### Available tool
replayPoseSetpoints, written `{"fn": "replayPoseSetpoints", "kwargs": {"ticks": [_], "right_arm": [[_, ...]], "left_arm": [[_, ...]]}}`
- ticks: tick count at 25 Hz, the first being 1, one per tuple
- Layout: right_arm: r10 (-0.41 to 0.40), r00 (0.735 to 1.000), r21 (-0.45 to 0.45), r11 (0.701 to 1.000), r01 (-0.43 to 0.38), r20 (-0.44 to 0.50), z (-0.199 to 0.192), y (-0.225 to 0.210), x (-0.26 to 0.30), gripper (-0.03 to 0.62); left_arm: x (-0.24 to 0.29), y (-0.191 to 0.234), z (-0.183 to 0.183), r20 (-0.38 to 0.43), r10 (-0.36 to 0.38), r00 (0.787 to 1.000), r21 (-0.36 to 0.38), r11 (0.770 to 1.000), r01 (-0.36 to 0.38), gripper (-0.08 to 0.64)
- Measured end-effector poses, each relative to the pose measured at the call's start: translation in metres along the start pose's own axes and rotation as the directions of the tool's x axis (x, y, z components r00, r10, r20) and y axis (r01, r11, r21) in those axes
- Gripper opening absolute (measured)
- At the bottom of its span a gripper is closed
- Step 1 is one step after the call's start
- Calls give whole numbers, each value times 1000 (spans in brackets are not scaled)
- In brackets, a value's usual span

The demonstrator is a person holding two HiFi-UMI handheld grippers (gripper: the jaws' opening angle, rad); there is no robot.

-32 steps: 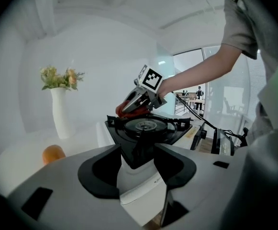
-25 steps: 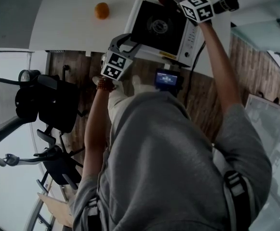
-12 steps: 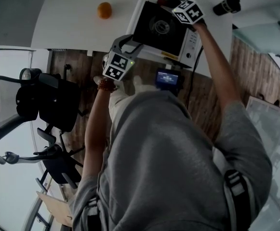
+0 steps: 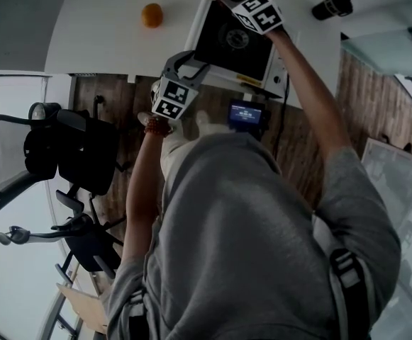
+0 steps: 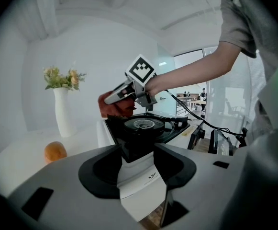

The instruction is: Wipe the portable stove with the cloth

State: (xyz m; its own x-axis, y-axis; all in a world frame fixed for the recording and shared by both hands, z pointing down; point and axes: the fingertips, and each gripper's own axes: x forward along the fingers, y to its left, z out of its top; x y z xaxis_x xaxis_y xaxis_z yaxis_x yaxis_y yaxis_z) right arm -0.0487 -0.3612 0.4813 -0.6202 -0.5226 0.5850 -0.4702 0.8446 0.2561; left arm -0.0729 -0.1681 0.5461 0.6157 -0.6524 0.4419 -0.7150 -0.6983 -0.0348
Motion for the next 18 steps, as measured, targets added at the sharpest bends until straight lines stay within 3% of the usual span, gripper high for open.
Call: {"fn": "replayPoseSetpoints", "kwargs": {"ticks": [2,5,8,18], "right_arm": [[57,998,-107,993,-55,16,21,27,-4,104],[152,982,-212,962,-173,-108,9,63,12,104],[178,961,-218,950,-224,-213,-18,76,28,103],[326,897,-176,905,-388,-300,-27,118,17,97]], "left_arm": [[-1,1,0,6,15,1000,-4,1000,-15,222],[-3,1,0,20,31,999,-17,999,-31,222],[-3,0,-1,28,30,999,-27,999,-29,223],[-5,3,-1,56,27,998,-63,998,-24,229]]}}
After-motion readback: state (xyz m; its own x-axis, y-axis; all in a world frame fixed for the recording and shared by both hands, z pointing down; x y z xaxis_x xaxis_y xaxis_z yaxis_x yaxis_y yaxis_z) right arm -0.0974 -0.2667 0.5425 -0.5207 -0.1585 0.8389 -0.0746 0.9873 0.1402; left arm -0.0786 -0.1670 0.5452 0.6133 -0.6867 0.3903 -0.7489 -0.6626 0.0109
